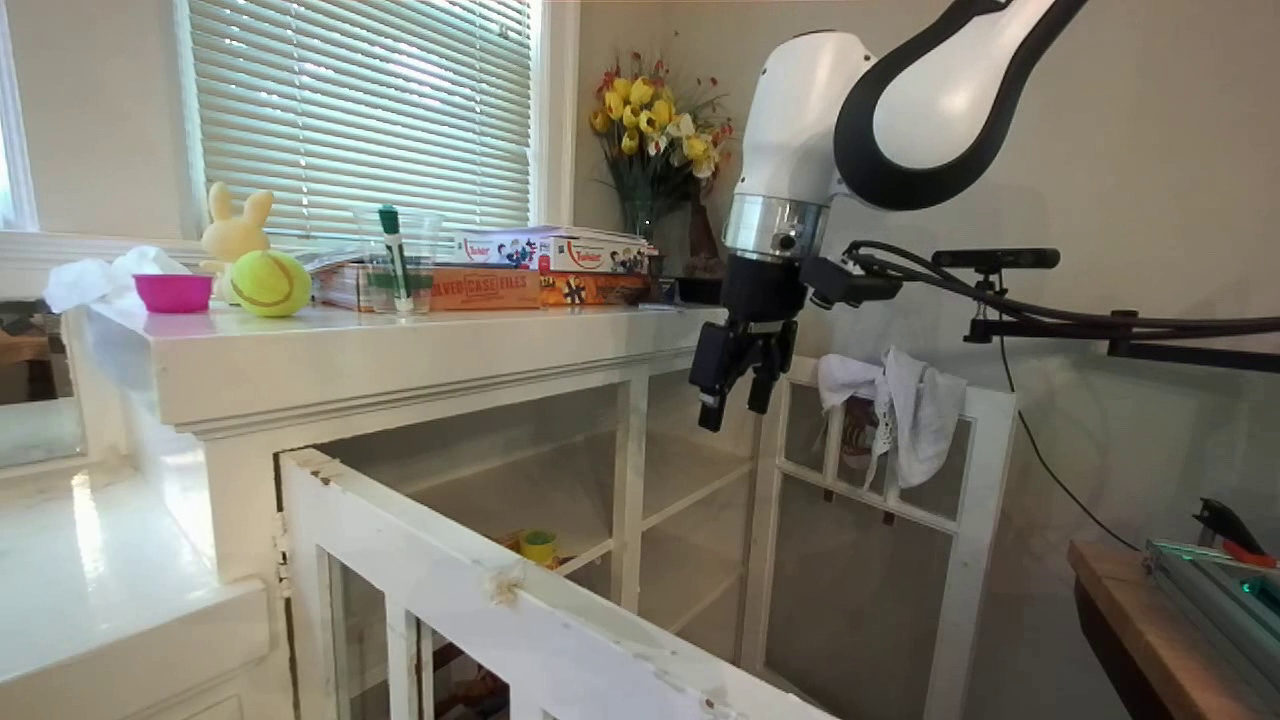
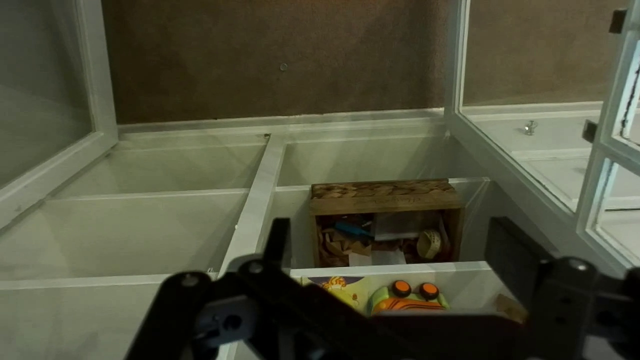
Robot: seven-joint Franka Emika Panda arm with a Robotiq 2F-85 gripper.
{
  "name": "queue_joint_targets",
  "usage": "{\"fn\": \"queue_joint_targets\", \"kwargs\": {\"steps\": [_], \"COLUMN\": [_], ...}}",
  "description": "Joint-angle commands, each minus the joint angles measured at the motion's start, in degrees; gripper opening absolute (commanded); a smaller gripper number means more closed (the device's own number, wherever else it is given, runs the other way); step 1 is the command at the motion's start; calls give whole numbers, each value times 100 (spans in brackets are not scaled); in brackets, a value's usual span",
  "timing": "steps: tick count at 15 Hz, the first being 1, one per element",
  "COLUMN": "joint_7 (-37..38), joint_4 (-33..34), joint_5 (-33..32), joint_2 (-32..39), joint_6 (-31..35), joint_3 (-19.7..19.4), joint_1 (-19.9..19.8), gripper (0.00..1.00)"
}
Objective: Place the yellow vessel on top of the cabinet.
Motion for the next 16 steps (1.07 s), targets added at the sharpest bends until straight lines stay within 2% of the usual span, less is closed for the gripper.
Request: {"fn": "queue_joint_targets", "kwargs": {"steps": [1,4,7,10,14,16], "joint_7": [249,339,446,346,304,237], "joint_4": [88,187,348,615,1092,1335], "joint_5": [-174,-250,-473,-513,-373,-177], "joint_2": [465,967,1544,2109,2844,3177], "joint_6": [395,886,1436,1755,2042,2185], "joint_3": [-184,-404,-841,-1415,-2218,-2382], "joint_1": [56,143,475,1031,1975,2285], "gripper": [100,100,100,100,100,100]}}
